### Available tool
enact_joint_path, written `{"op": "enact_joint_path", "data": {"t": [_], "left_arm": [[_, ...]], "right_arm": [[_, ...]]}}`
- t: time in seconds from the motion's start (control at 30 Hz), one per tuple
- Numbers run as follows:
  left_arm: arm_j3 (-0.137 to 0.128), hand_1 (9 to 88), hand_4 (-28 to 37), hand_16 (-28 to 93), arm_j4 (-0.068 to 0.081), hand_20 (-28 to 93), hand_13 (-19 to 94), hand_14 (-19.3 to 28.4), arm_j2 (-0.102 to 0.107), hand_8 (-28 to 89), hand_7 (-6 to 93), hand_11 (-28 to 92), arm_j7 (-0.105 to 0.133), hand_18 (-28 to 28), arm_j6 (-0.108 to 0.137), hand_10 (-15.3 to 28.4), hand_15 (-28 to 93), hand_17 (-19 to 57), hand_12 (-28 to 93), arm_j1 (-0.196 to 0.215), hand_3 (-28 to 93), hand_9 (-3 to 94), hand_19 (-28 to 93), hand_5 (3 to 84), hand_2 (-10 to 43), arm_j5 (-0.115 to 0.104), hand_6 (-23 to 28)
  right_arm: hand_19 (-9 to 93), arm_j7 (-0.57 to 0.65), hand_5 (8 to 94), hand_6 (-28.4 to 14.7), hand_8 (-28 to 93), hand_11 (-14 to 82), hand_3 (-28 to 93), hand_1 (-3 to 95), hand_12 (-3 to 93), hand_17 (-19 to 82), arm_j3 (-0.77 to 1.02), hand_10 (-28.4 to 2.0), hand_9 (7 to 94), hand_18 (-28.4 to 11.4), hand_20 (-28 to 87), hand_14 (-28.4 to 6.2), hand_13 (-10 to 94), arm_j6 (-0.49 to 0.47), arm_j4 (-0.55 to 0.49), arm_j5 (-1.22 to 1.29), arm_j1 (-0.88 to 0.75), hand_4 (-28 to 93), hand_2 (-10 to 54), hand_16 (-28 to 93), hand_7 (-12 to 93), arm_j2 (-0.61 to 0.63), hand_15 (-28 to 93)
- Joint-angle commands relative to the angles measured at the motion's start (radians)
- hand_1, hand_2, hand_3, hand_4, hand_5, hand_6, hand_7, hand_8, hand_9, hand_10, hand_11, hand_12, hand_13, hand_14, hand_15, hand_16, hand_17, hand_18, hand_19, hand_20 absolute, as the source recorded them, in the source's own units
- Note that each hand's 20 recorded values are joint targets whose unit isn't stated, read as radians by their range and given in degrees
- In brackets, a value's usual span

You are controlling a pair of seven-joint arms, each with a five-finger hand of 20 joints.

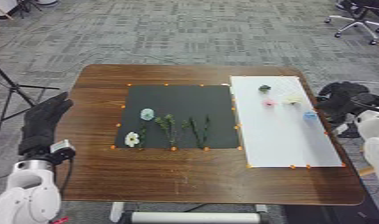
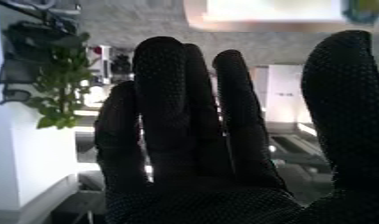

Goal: Arrange flowers

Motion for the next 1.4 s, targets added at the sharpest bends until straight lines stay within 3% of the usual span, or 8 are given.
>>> {"op": "enact_joint_path", "data": {"t": [0.03,0.27,0.43,0.63,0.77,1.17,1.3,1.4], "left_arm": [[0.008,24.8,-24.7,1,-0.009,15,36,14.9,-0.011,-8,14.4,19,0.004,10.7,0.001,13.5,10,5.4,12,-0.008,70,49.5,5,48.9,1.3,-0.009,3.8],[0.002,24.7,-24.6,1,-0.015,15,36,14.9,-0.018,-8,14.3,19,0.000,10.7,-0.016,13.5,10,5.3,12,-0.003,70,49.6,5,49.0,1.3,-0.010,3.9],[0.004,24.8,-24.6,1,-0.014,15,36,14.9,-0.021,-8,14.5,19,-0.004,10.7,-0.021,13.5,10,5.4,12,-0.005,70,49.6,5,48.9,1.3,-0.011,3.8],[0.005,24.8,-24.6,1,-0.014,15,36,14.9,-0.022,-8,14.4,19,-0.008,10.7,-0.024,13.6,10,5.3,11,-0.009,70,49.6,6,48.9,1.3,-0.015,3.8],[-0.017,24.9,-24.6,1,-0.019,15,36,14.9,-0.026,-8,14.5,19,0.000,10.7,-0.039,13.6,10,5.3,11,0.010,70,49.6,5,48.9,1.4,-0.019,3.8],[-0.094,25.0,-24.5,1,-0.026,15,36,15.0,-0.040,-8,14.4,19,0.013,10.7,-0.092,13.5,10,5.3,12,0.064,70,49.6,6,48.9,1.4,-0.024,3.8],[-0.083,25.0,-24.5,1,-0.024,15,36,14.9,-0.025,-8,14.4,19,0.005,10.7,-0.080,13.5,10,5.3,12,0.053,70,49.6,6,48.9,1.5,-0.021,3.8],[-0.050,25.0,-24.5,1,-0.019,15,36,14.9,-0.003,-8,14.4,19,-0.016,10.7,-0.042,13.6,10,5.3,12,0.019,70,49.6,6,49.0,1.5,-0.017,3.8]], "right_arm": [[68,-0.002,52.0,0.9,-10,12.6,69,33.4,19.7,27,-0.022,-12.5,61.4,-22.7,64,-11.9,64,-0.042,0.052,-0.052,0.007,-24,-9.5,33,22,-0.046,57],[68,0.007,52.1,0.9,-10,13.3,69,34.0,19.8,27,-0.034,-12.2,62.3,-22.7,64,-11.6,65,-0.018,0.054,-0.048,-0.006,-24,-9.5,33,22,-0.052,57],[70,0.012,53.9,1.8,-11,16.2,69,37.2,20.0,28,-0.076,-11.9,65.8,-22.8,64,-10.6,66,0.070,0.063,-0.047,-0.019,-24,-9.5,34,24,-0.048,60],[73,0.008,64.4,4.6,-1,17.7,59,50.6,26.3,32,-0.132,-8.9,77.3,-22.3,64,-8.8,71,0.175,0.097,-0.074,-0.012,-23,-9.5,36,31,-0.046,63],[74,-0.011,72.3,5.4,1,13.9,57,56.6,33.7,34,-0.153,-7.6,86.5,-22.2,64,-7.3,74,0.245,0.107,-0.094,0.005,-23,-9.5,38,34,-0.023,65],[73,0.087,76.0,4.0,3,13.0,58,58.3,35.3,35,-0.244,-7.7,89.2,-22.0,64,-6.2,75,0.382,-0.096,0.024,0.228,-22,-9.5,39,31,0.118,67],[74,0.048,76.3,3.9,3,12.4,58,58.3,35.5,35,-0.411,-7.9,89.5,-22.1,64,-6.2,75,0.307,-0.167,0.125,0.401,-22,-9.5,39,30,0.135,67],[74,0.002,76.7,3.9,3,12.1,58,58.3,35.6,35,-0.622,-8.0,89.7,-22.0,64,-6.1,75,0.253,-0.170,0.199,0.600,-22,-9.5,39,30,0.109,67]]}}
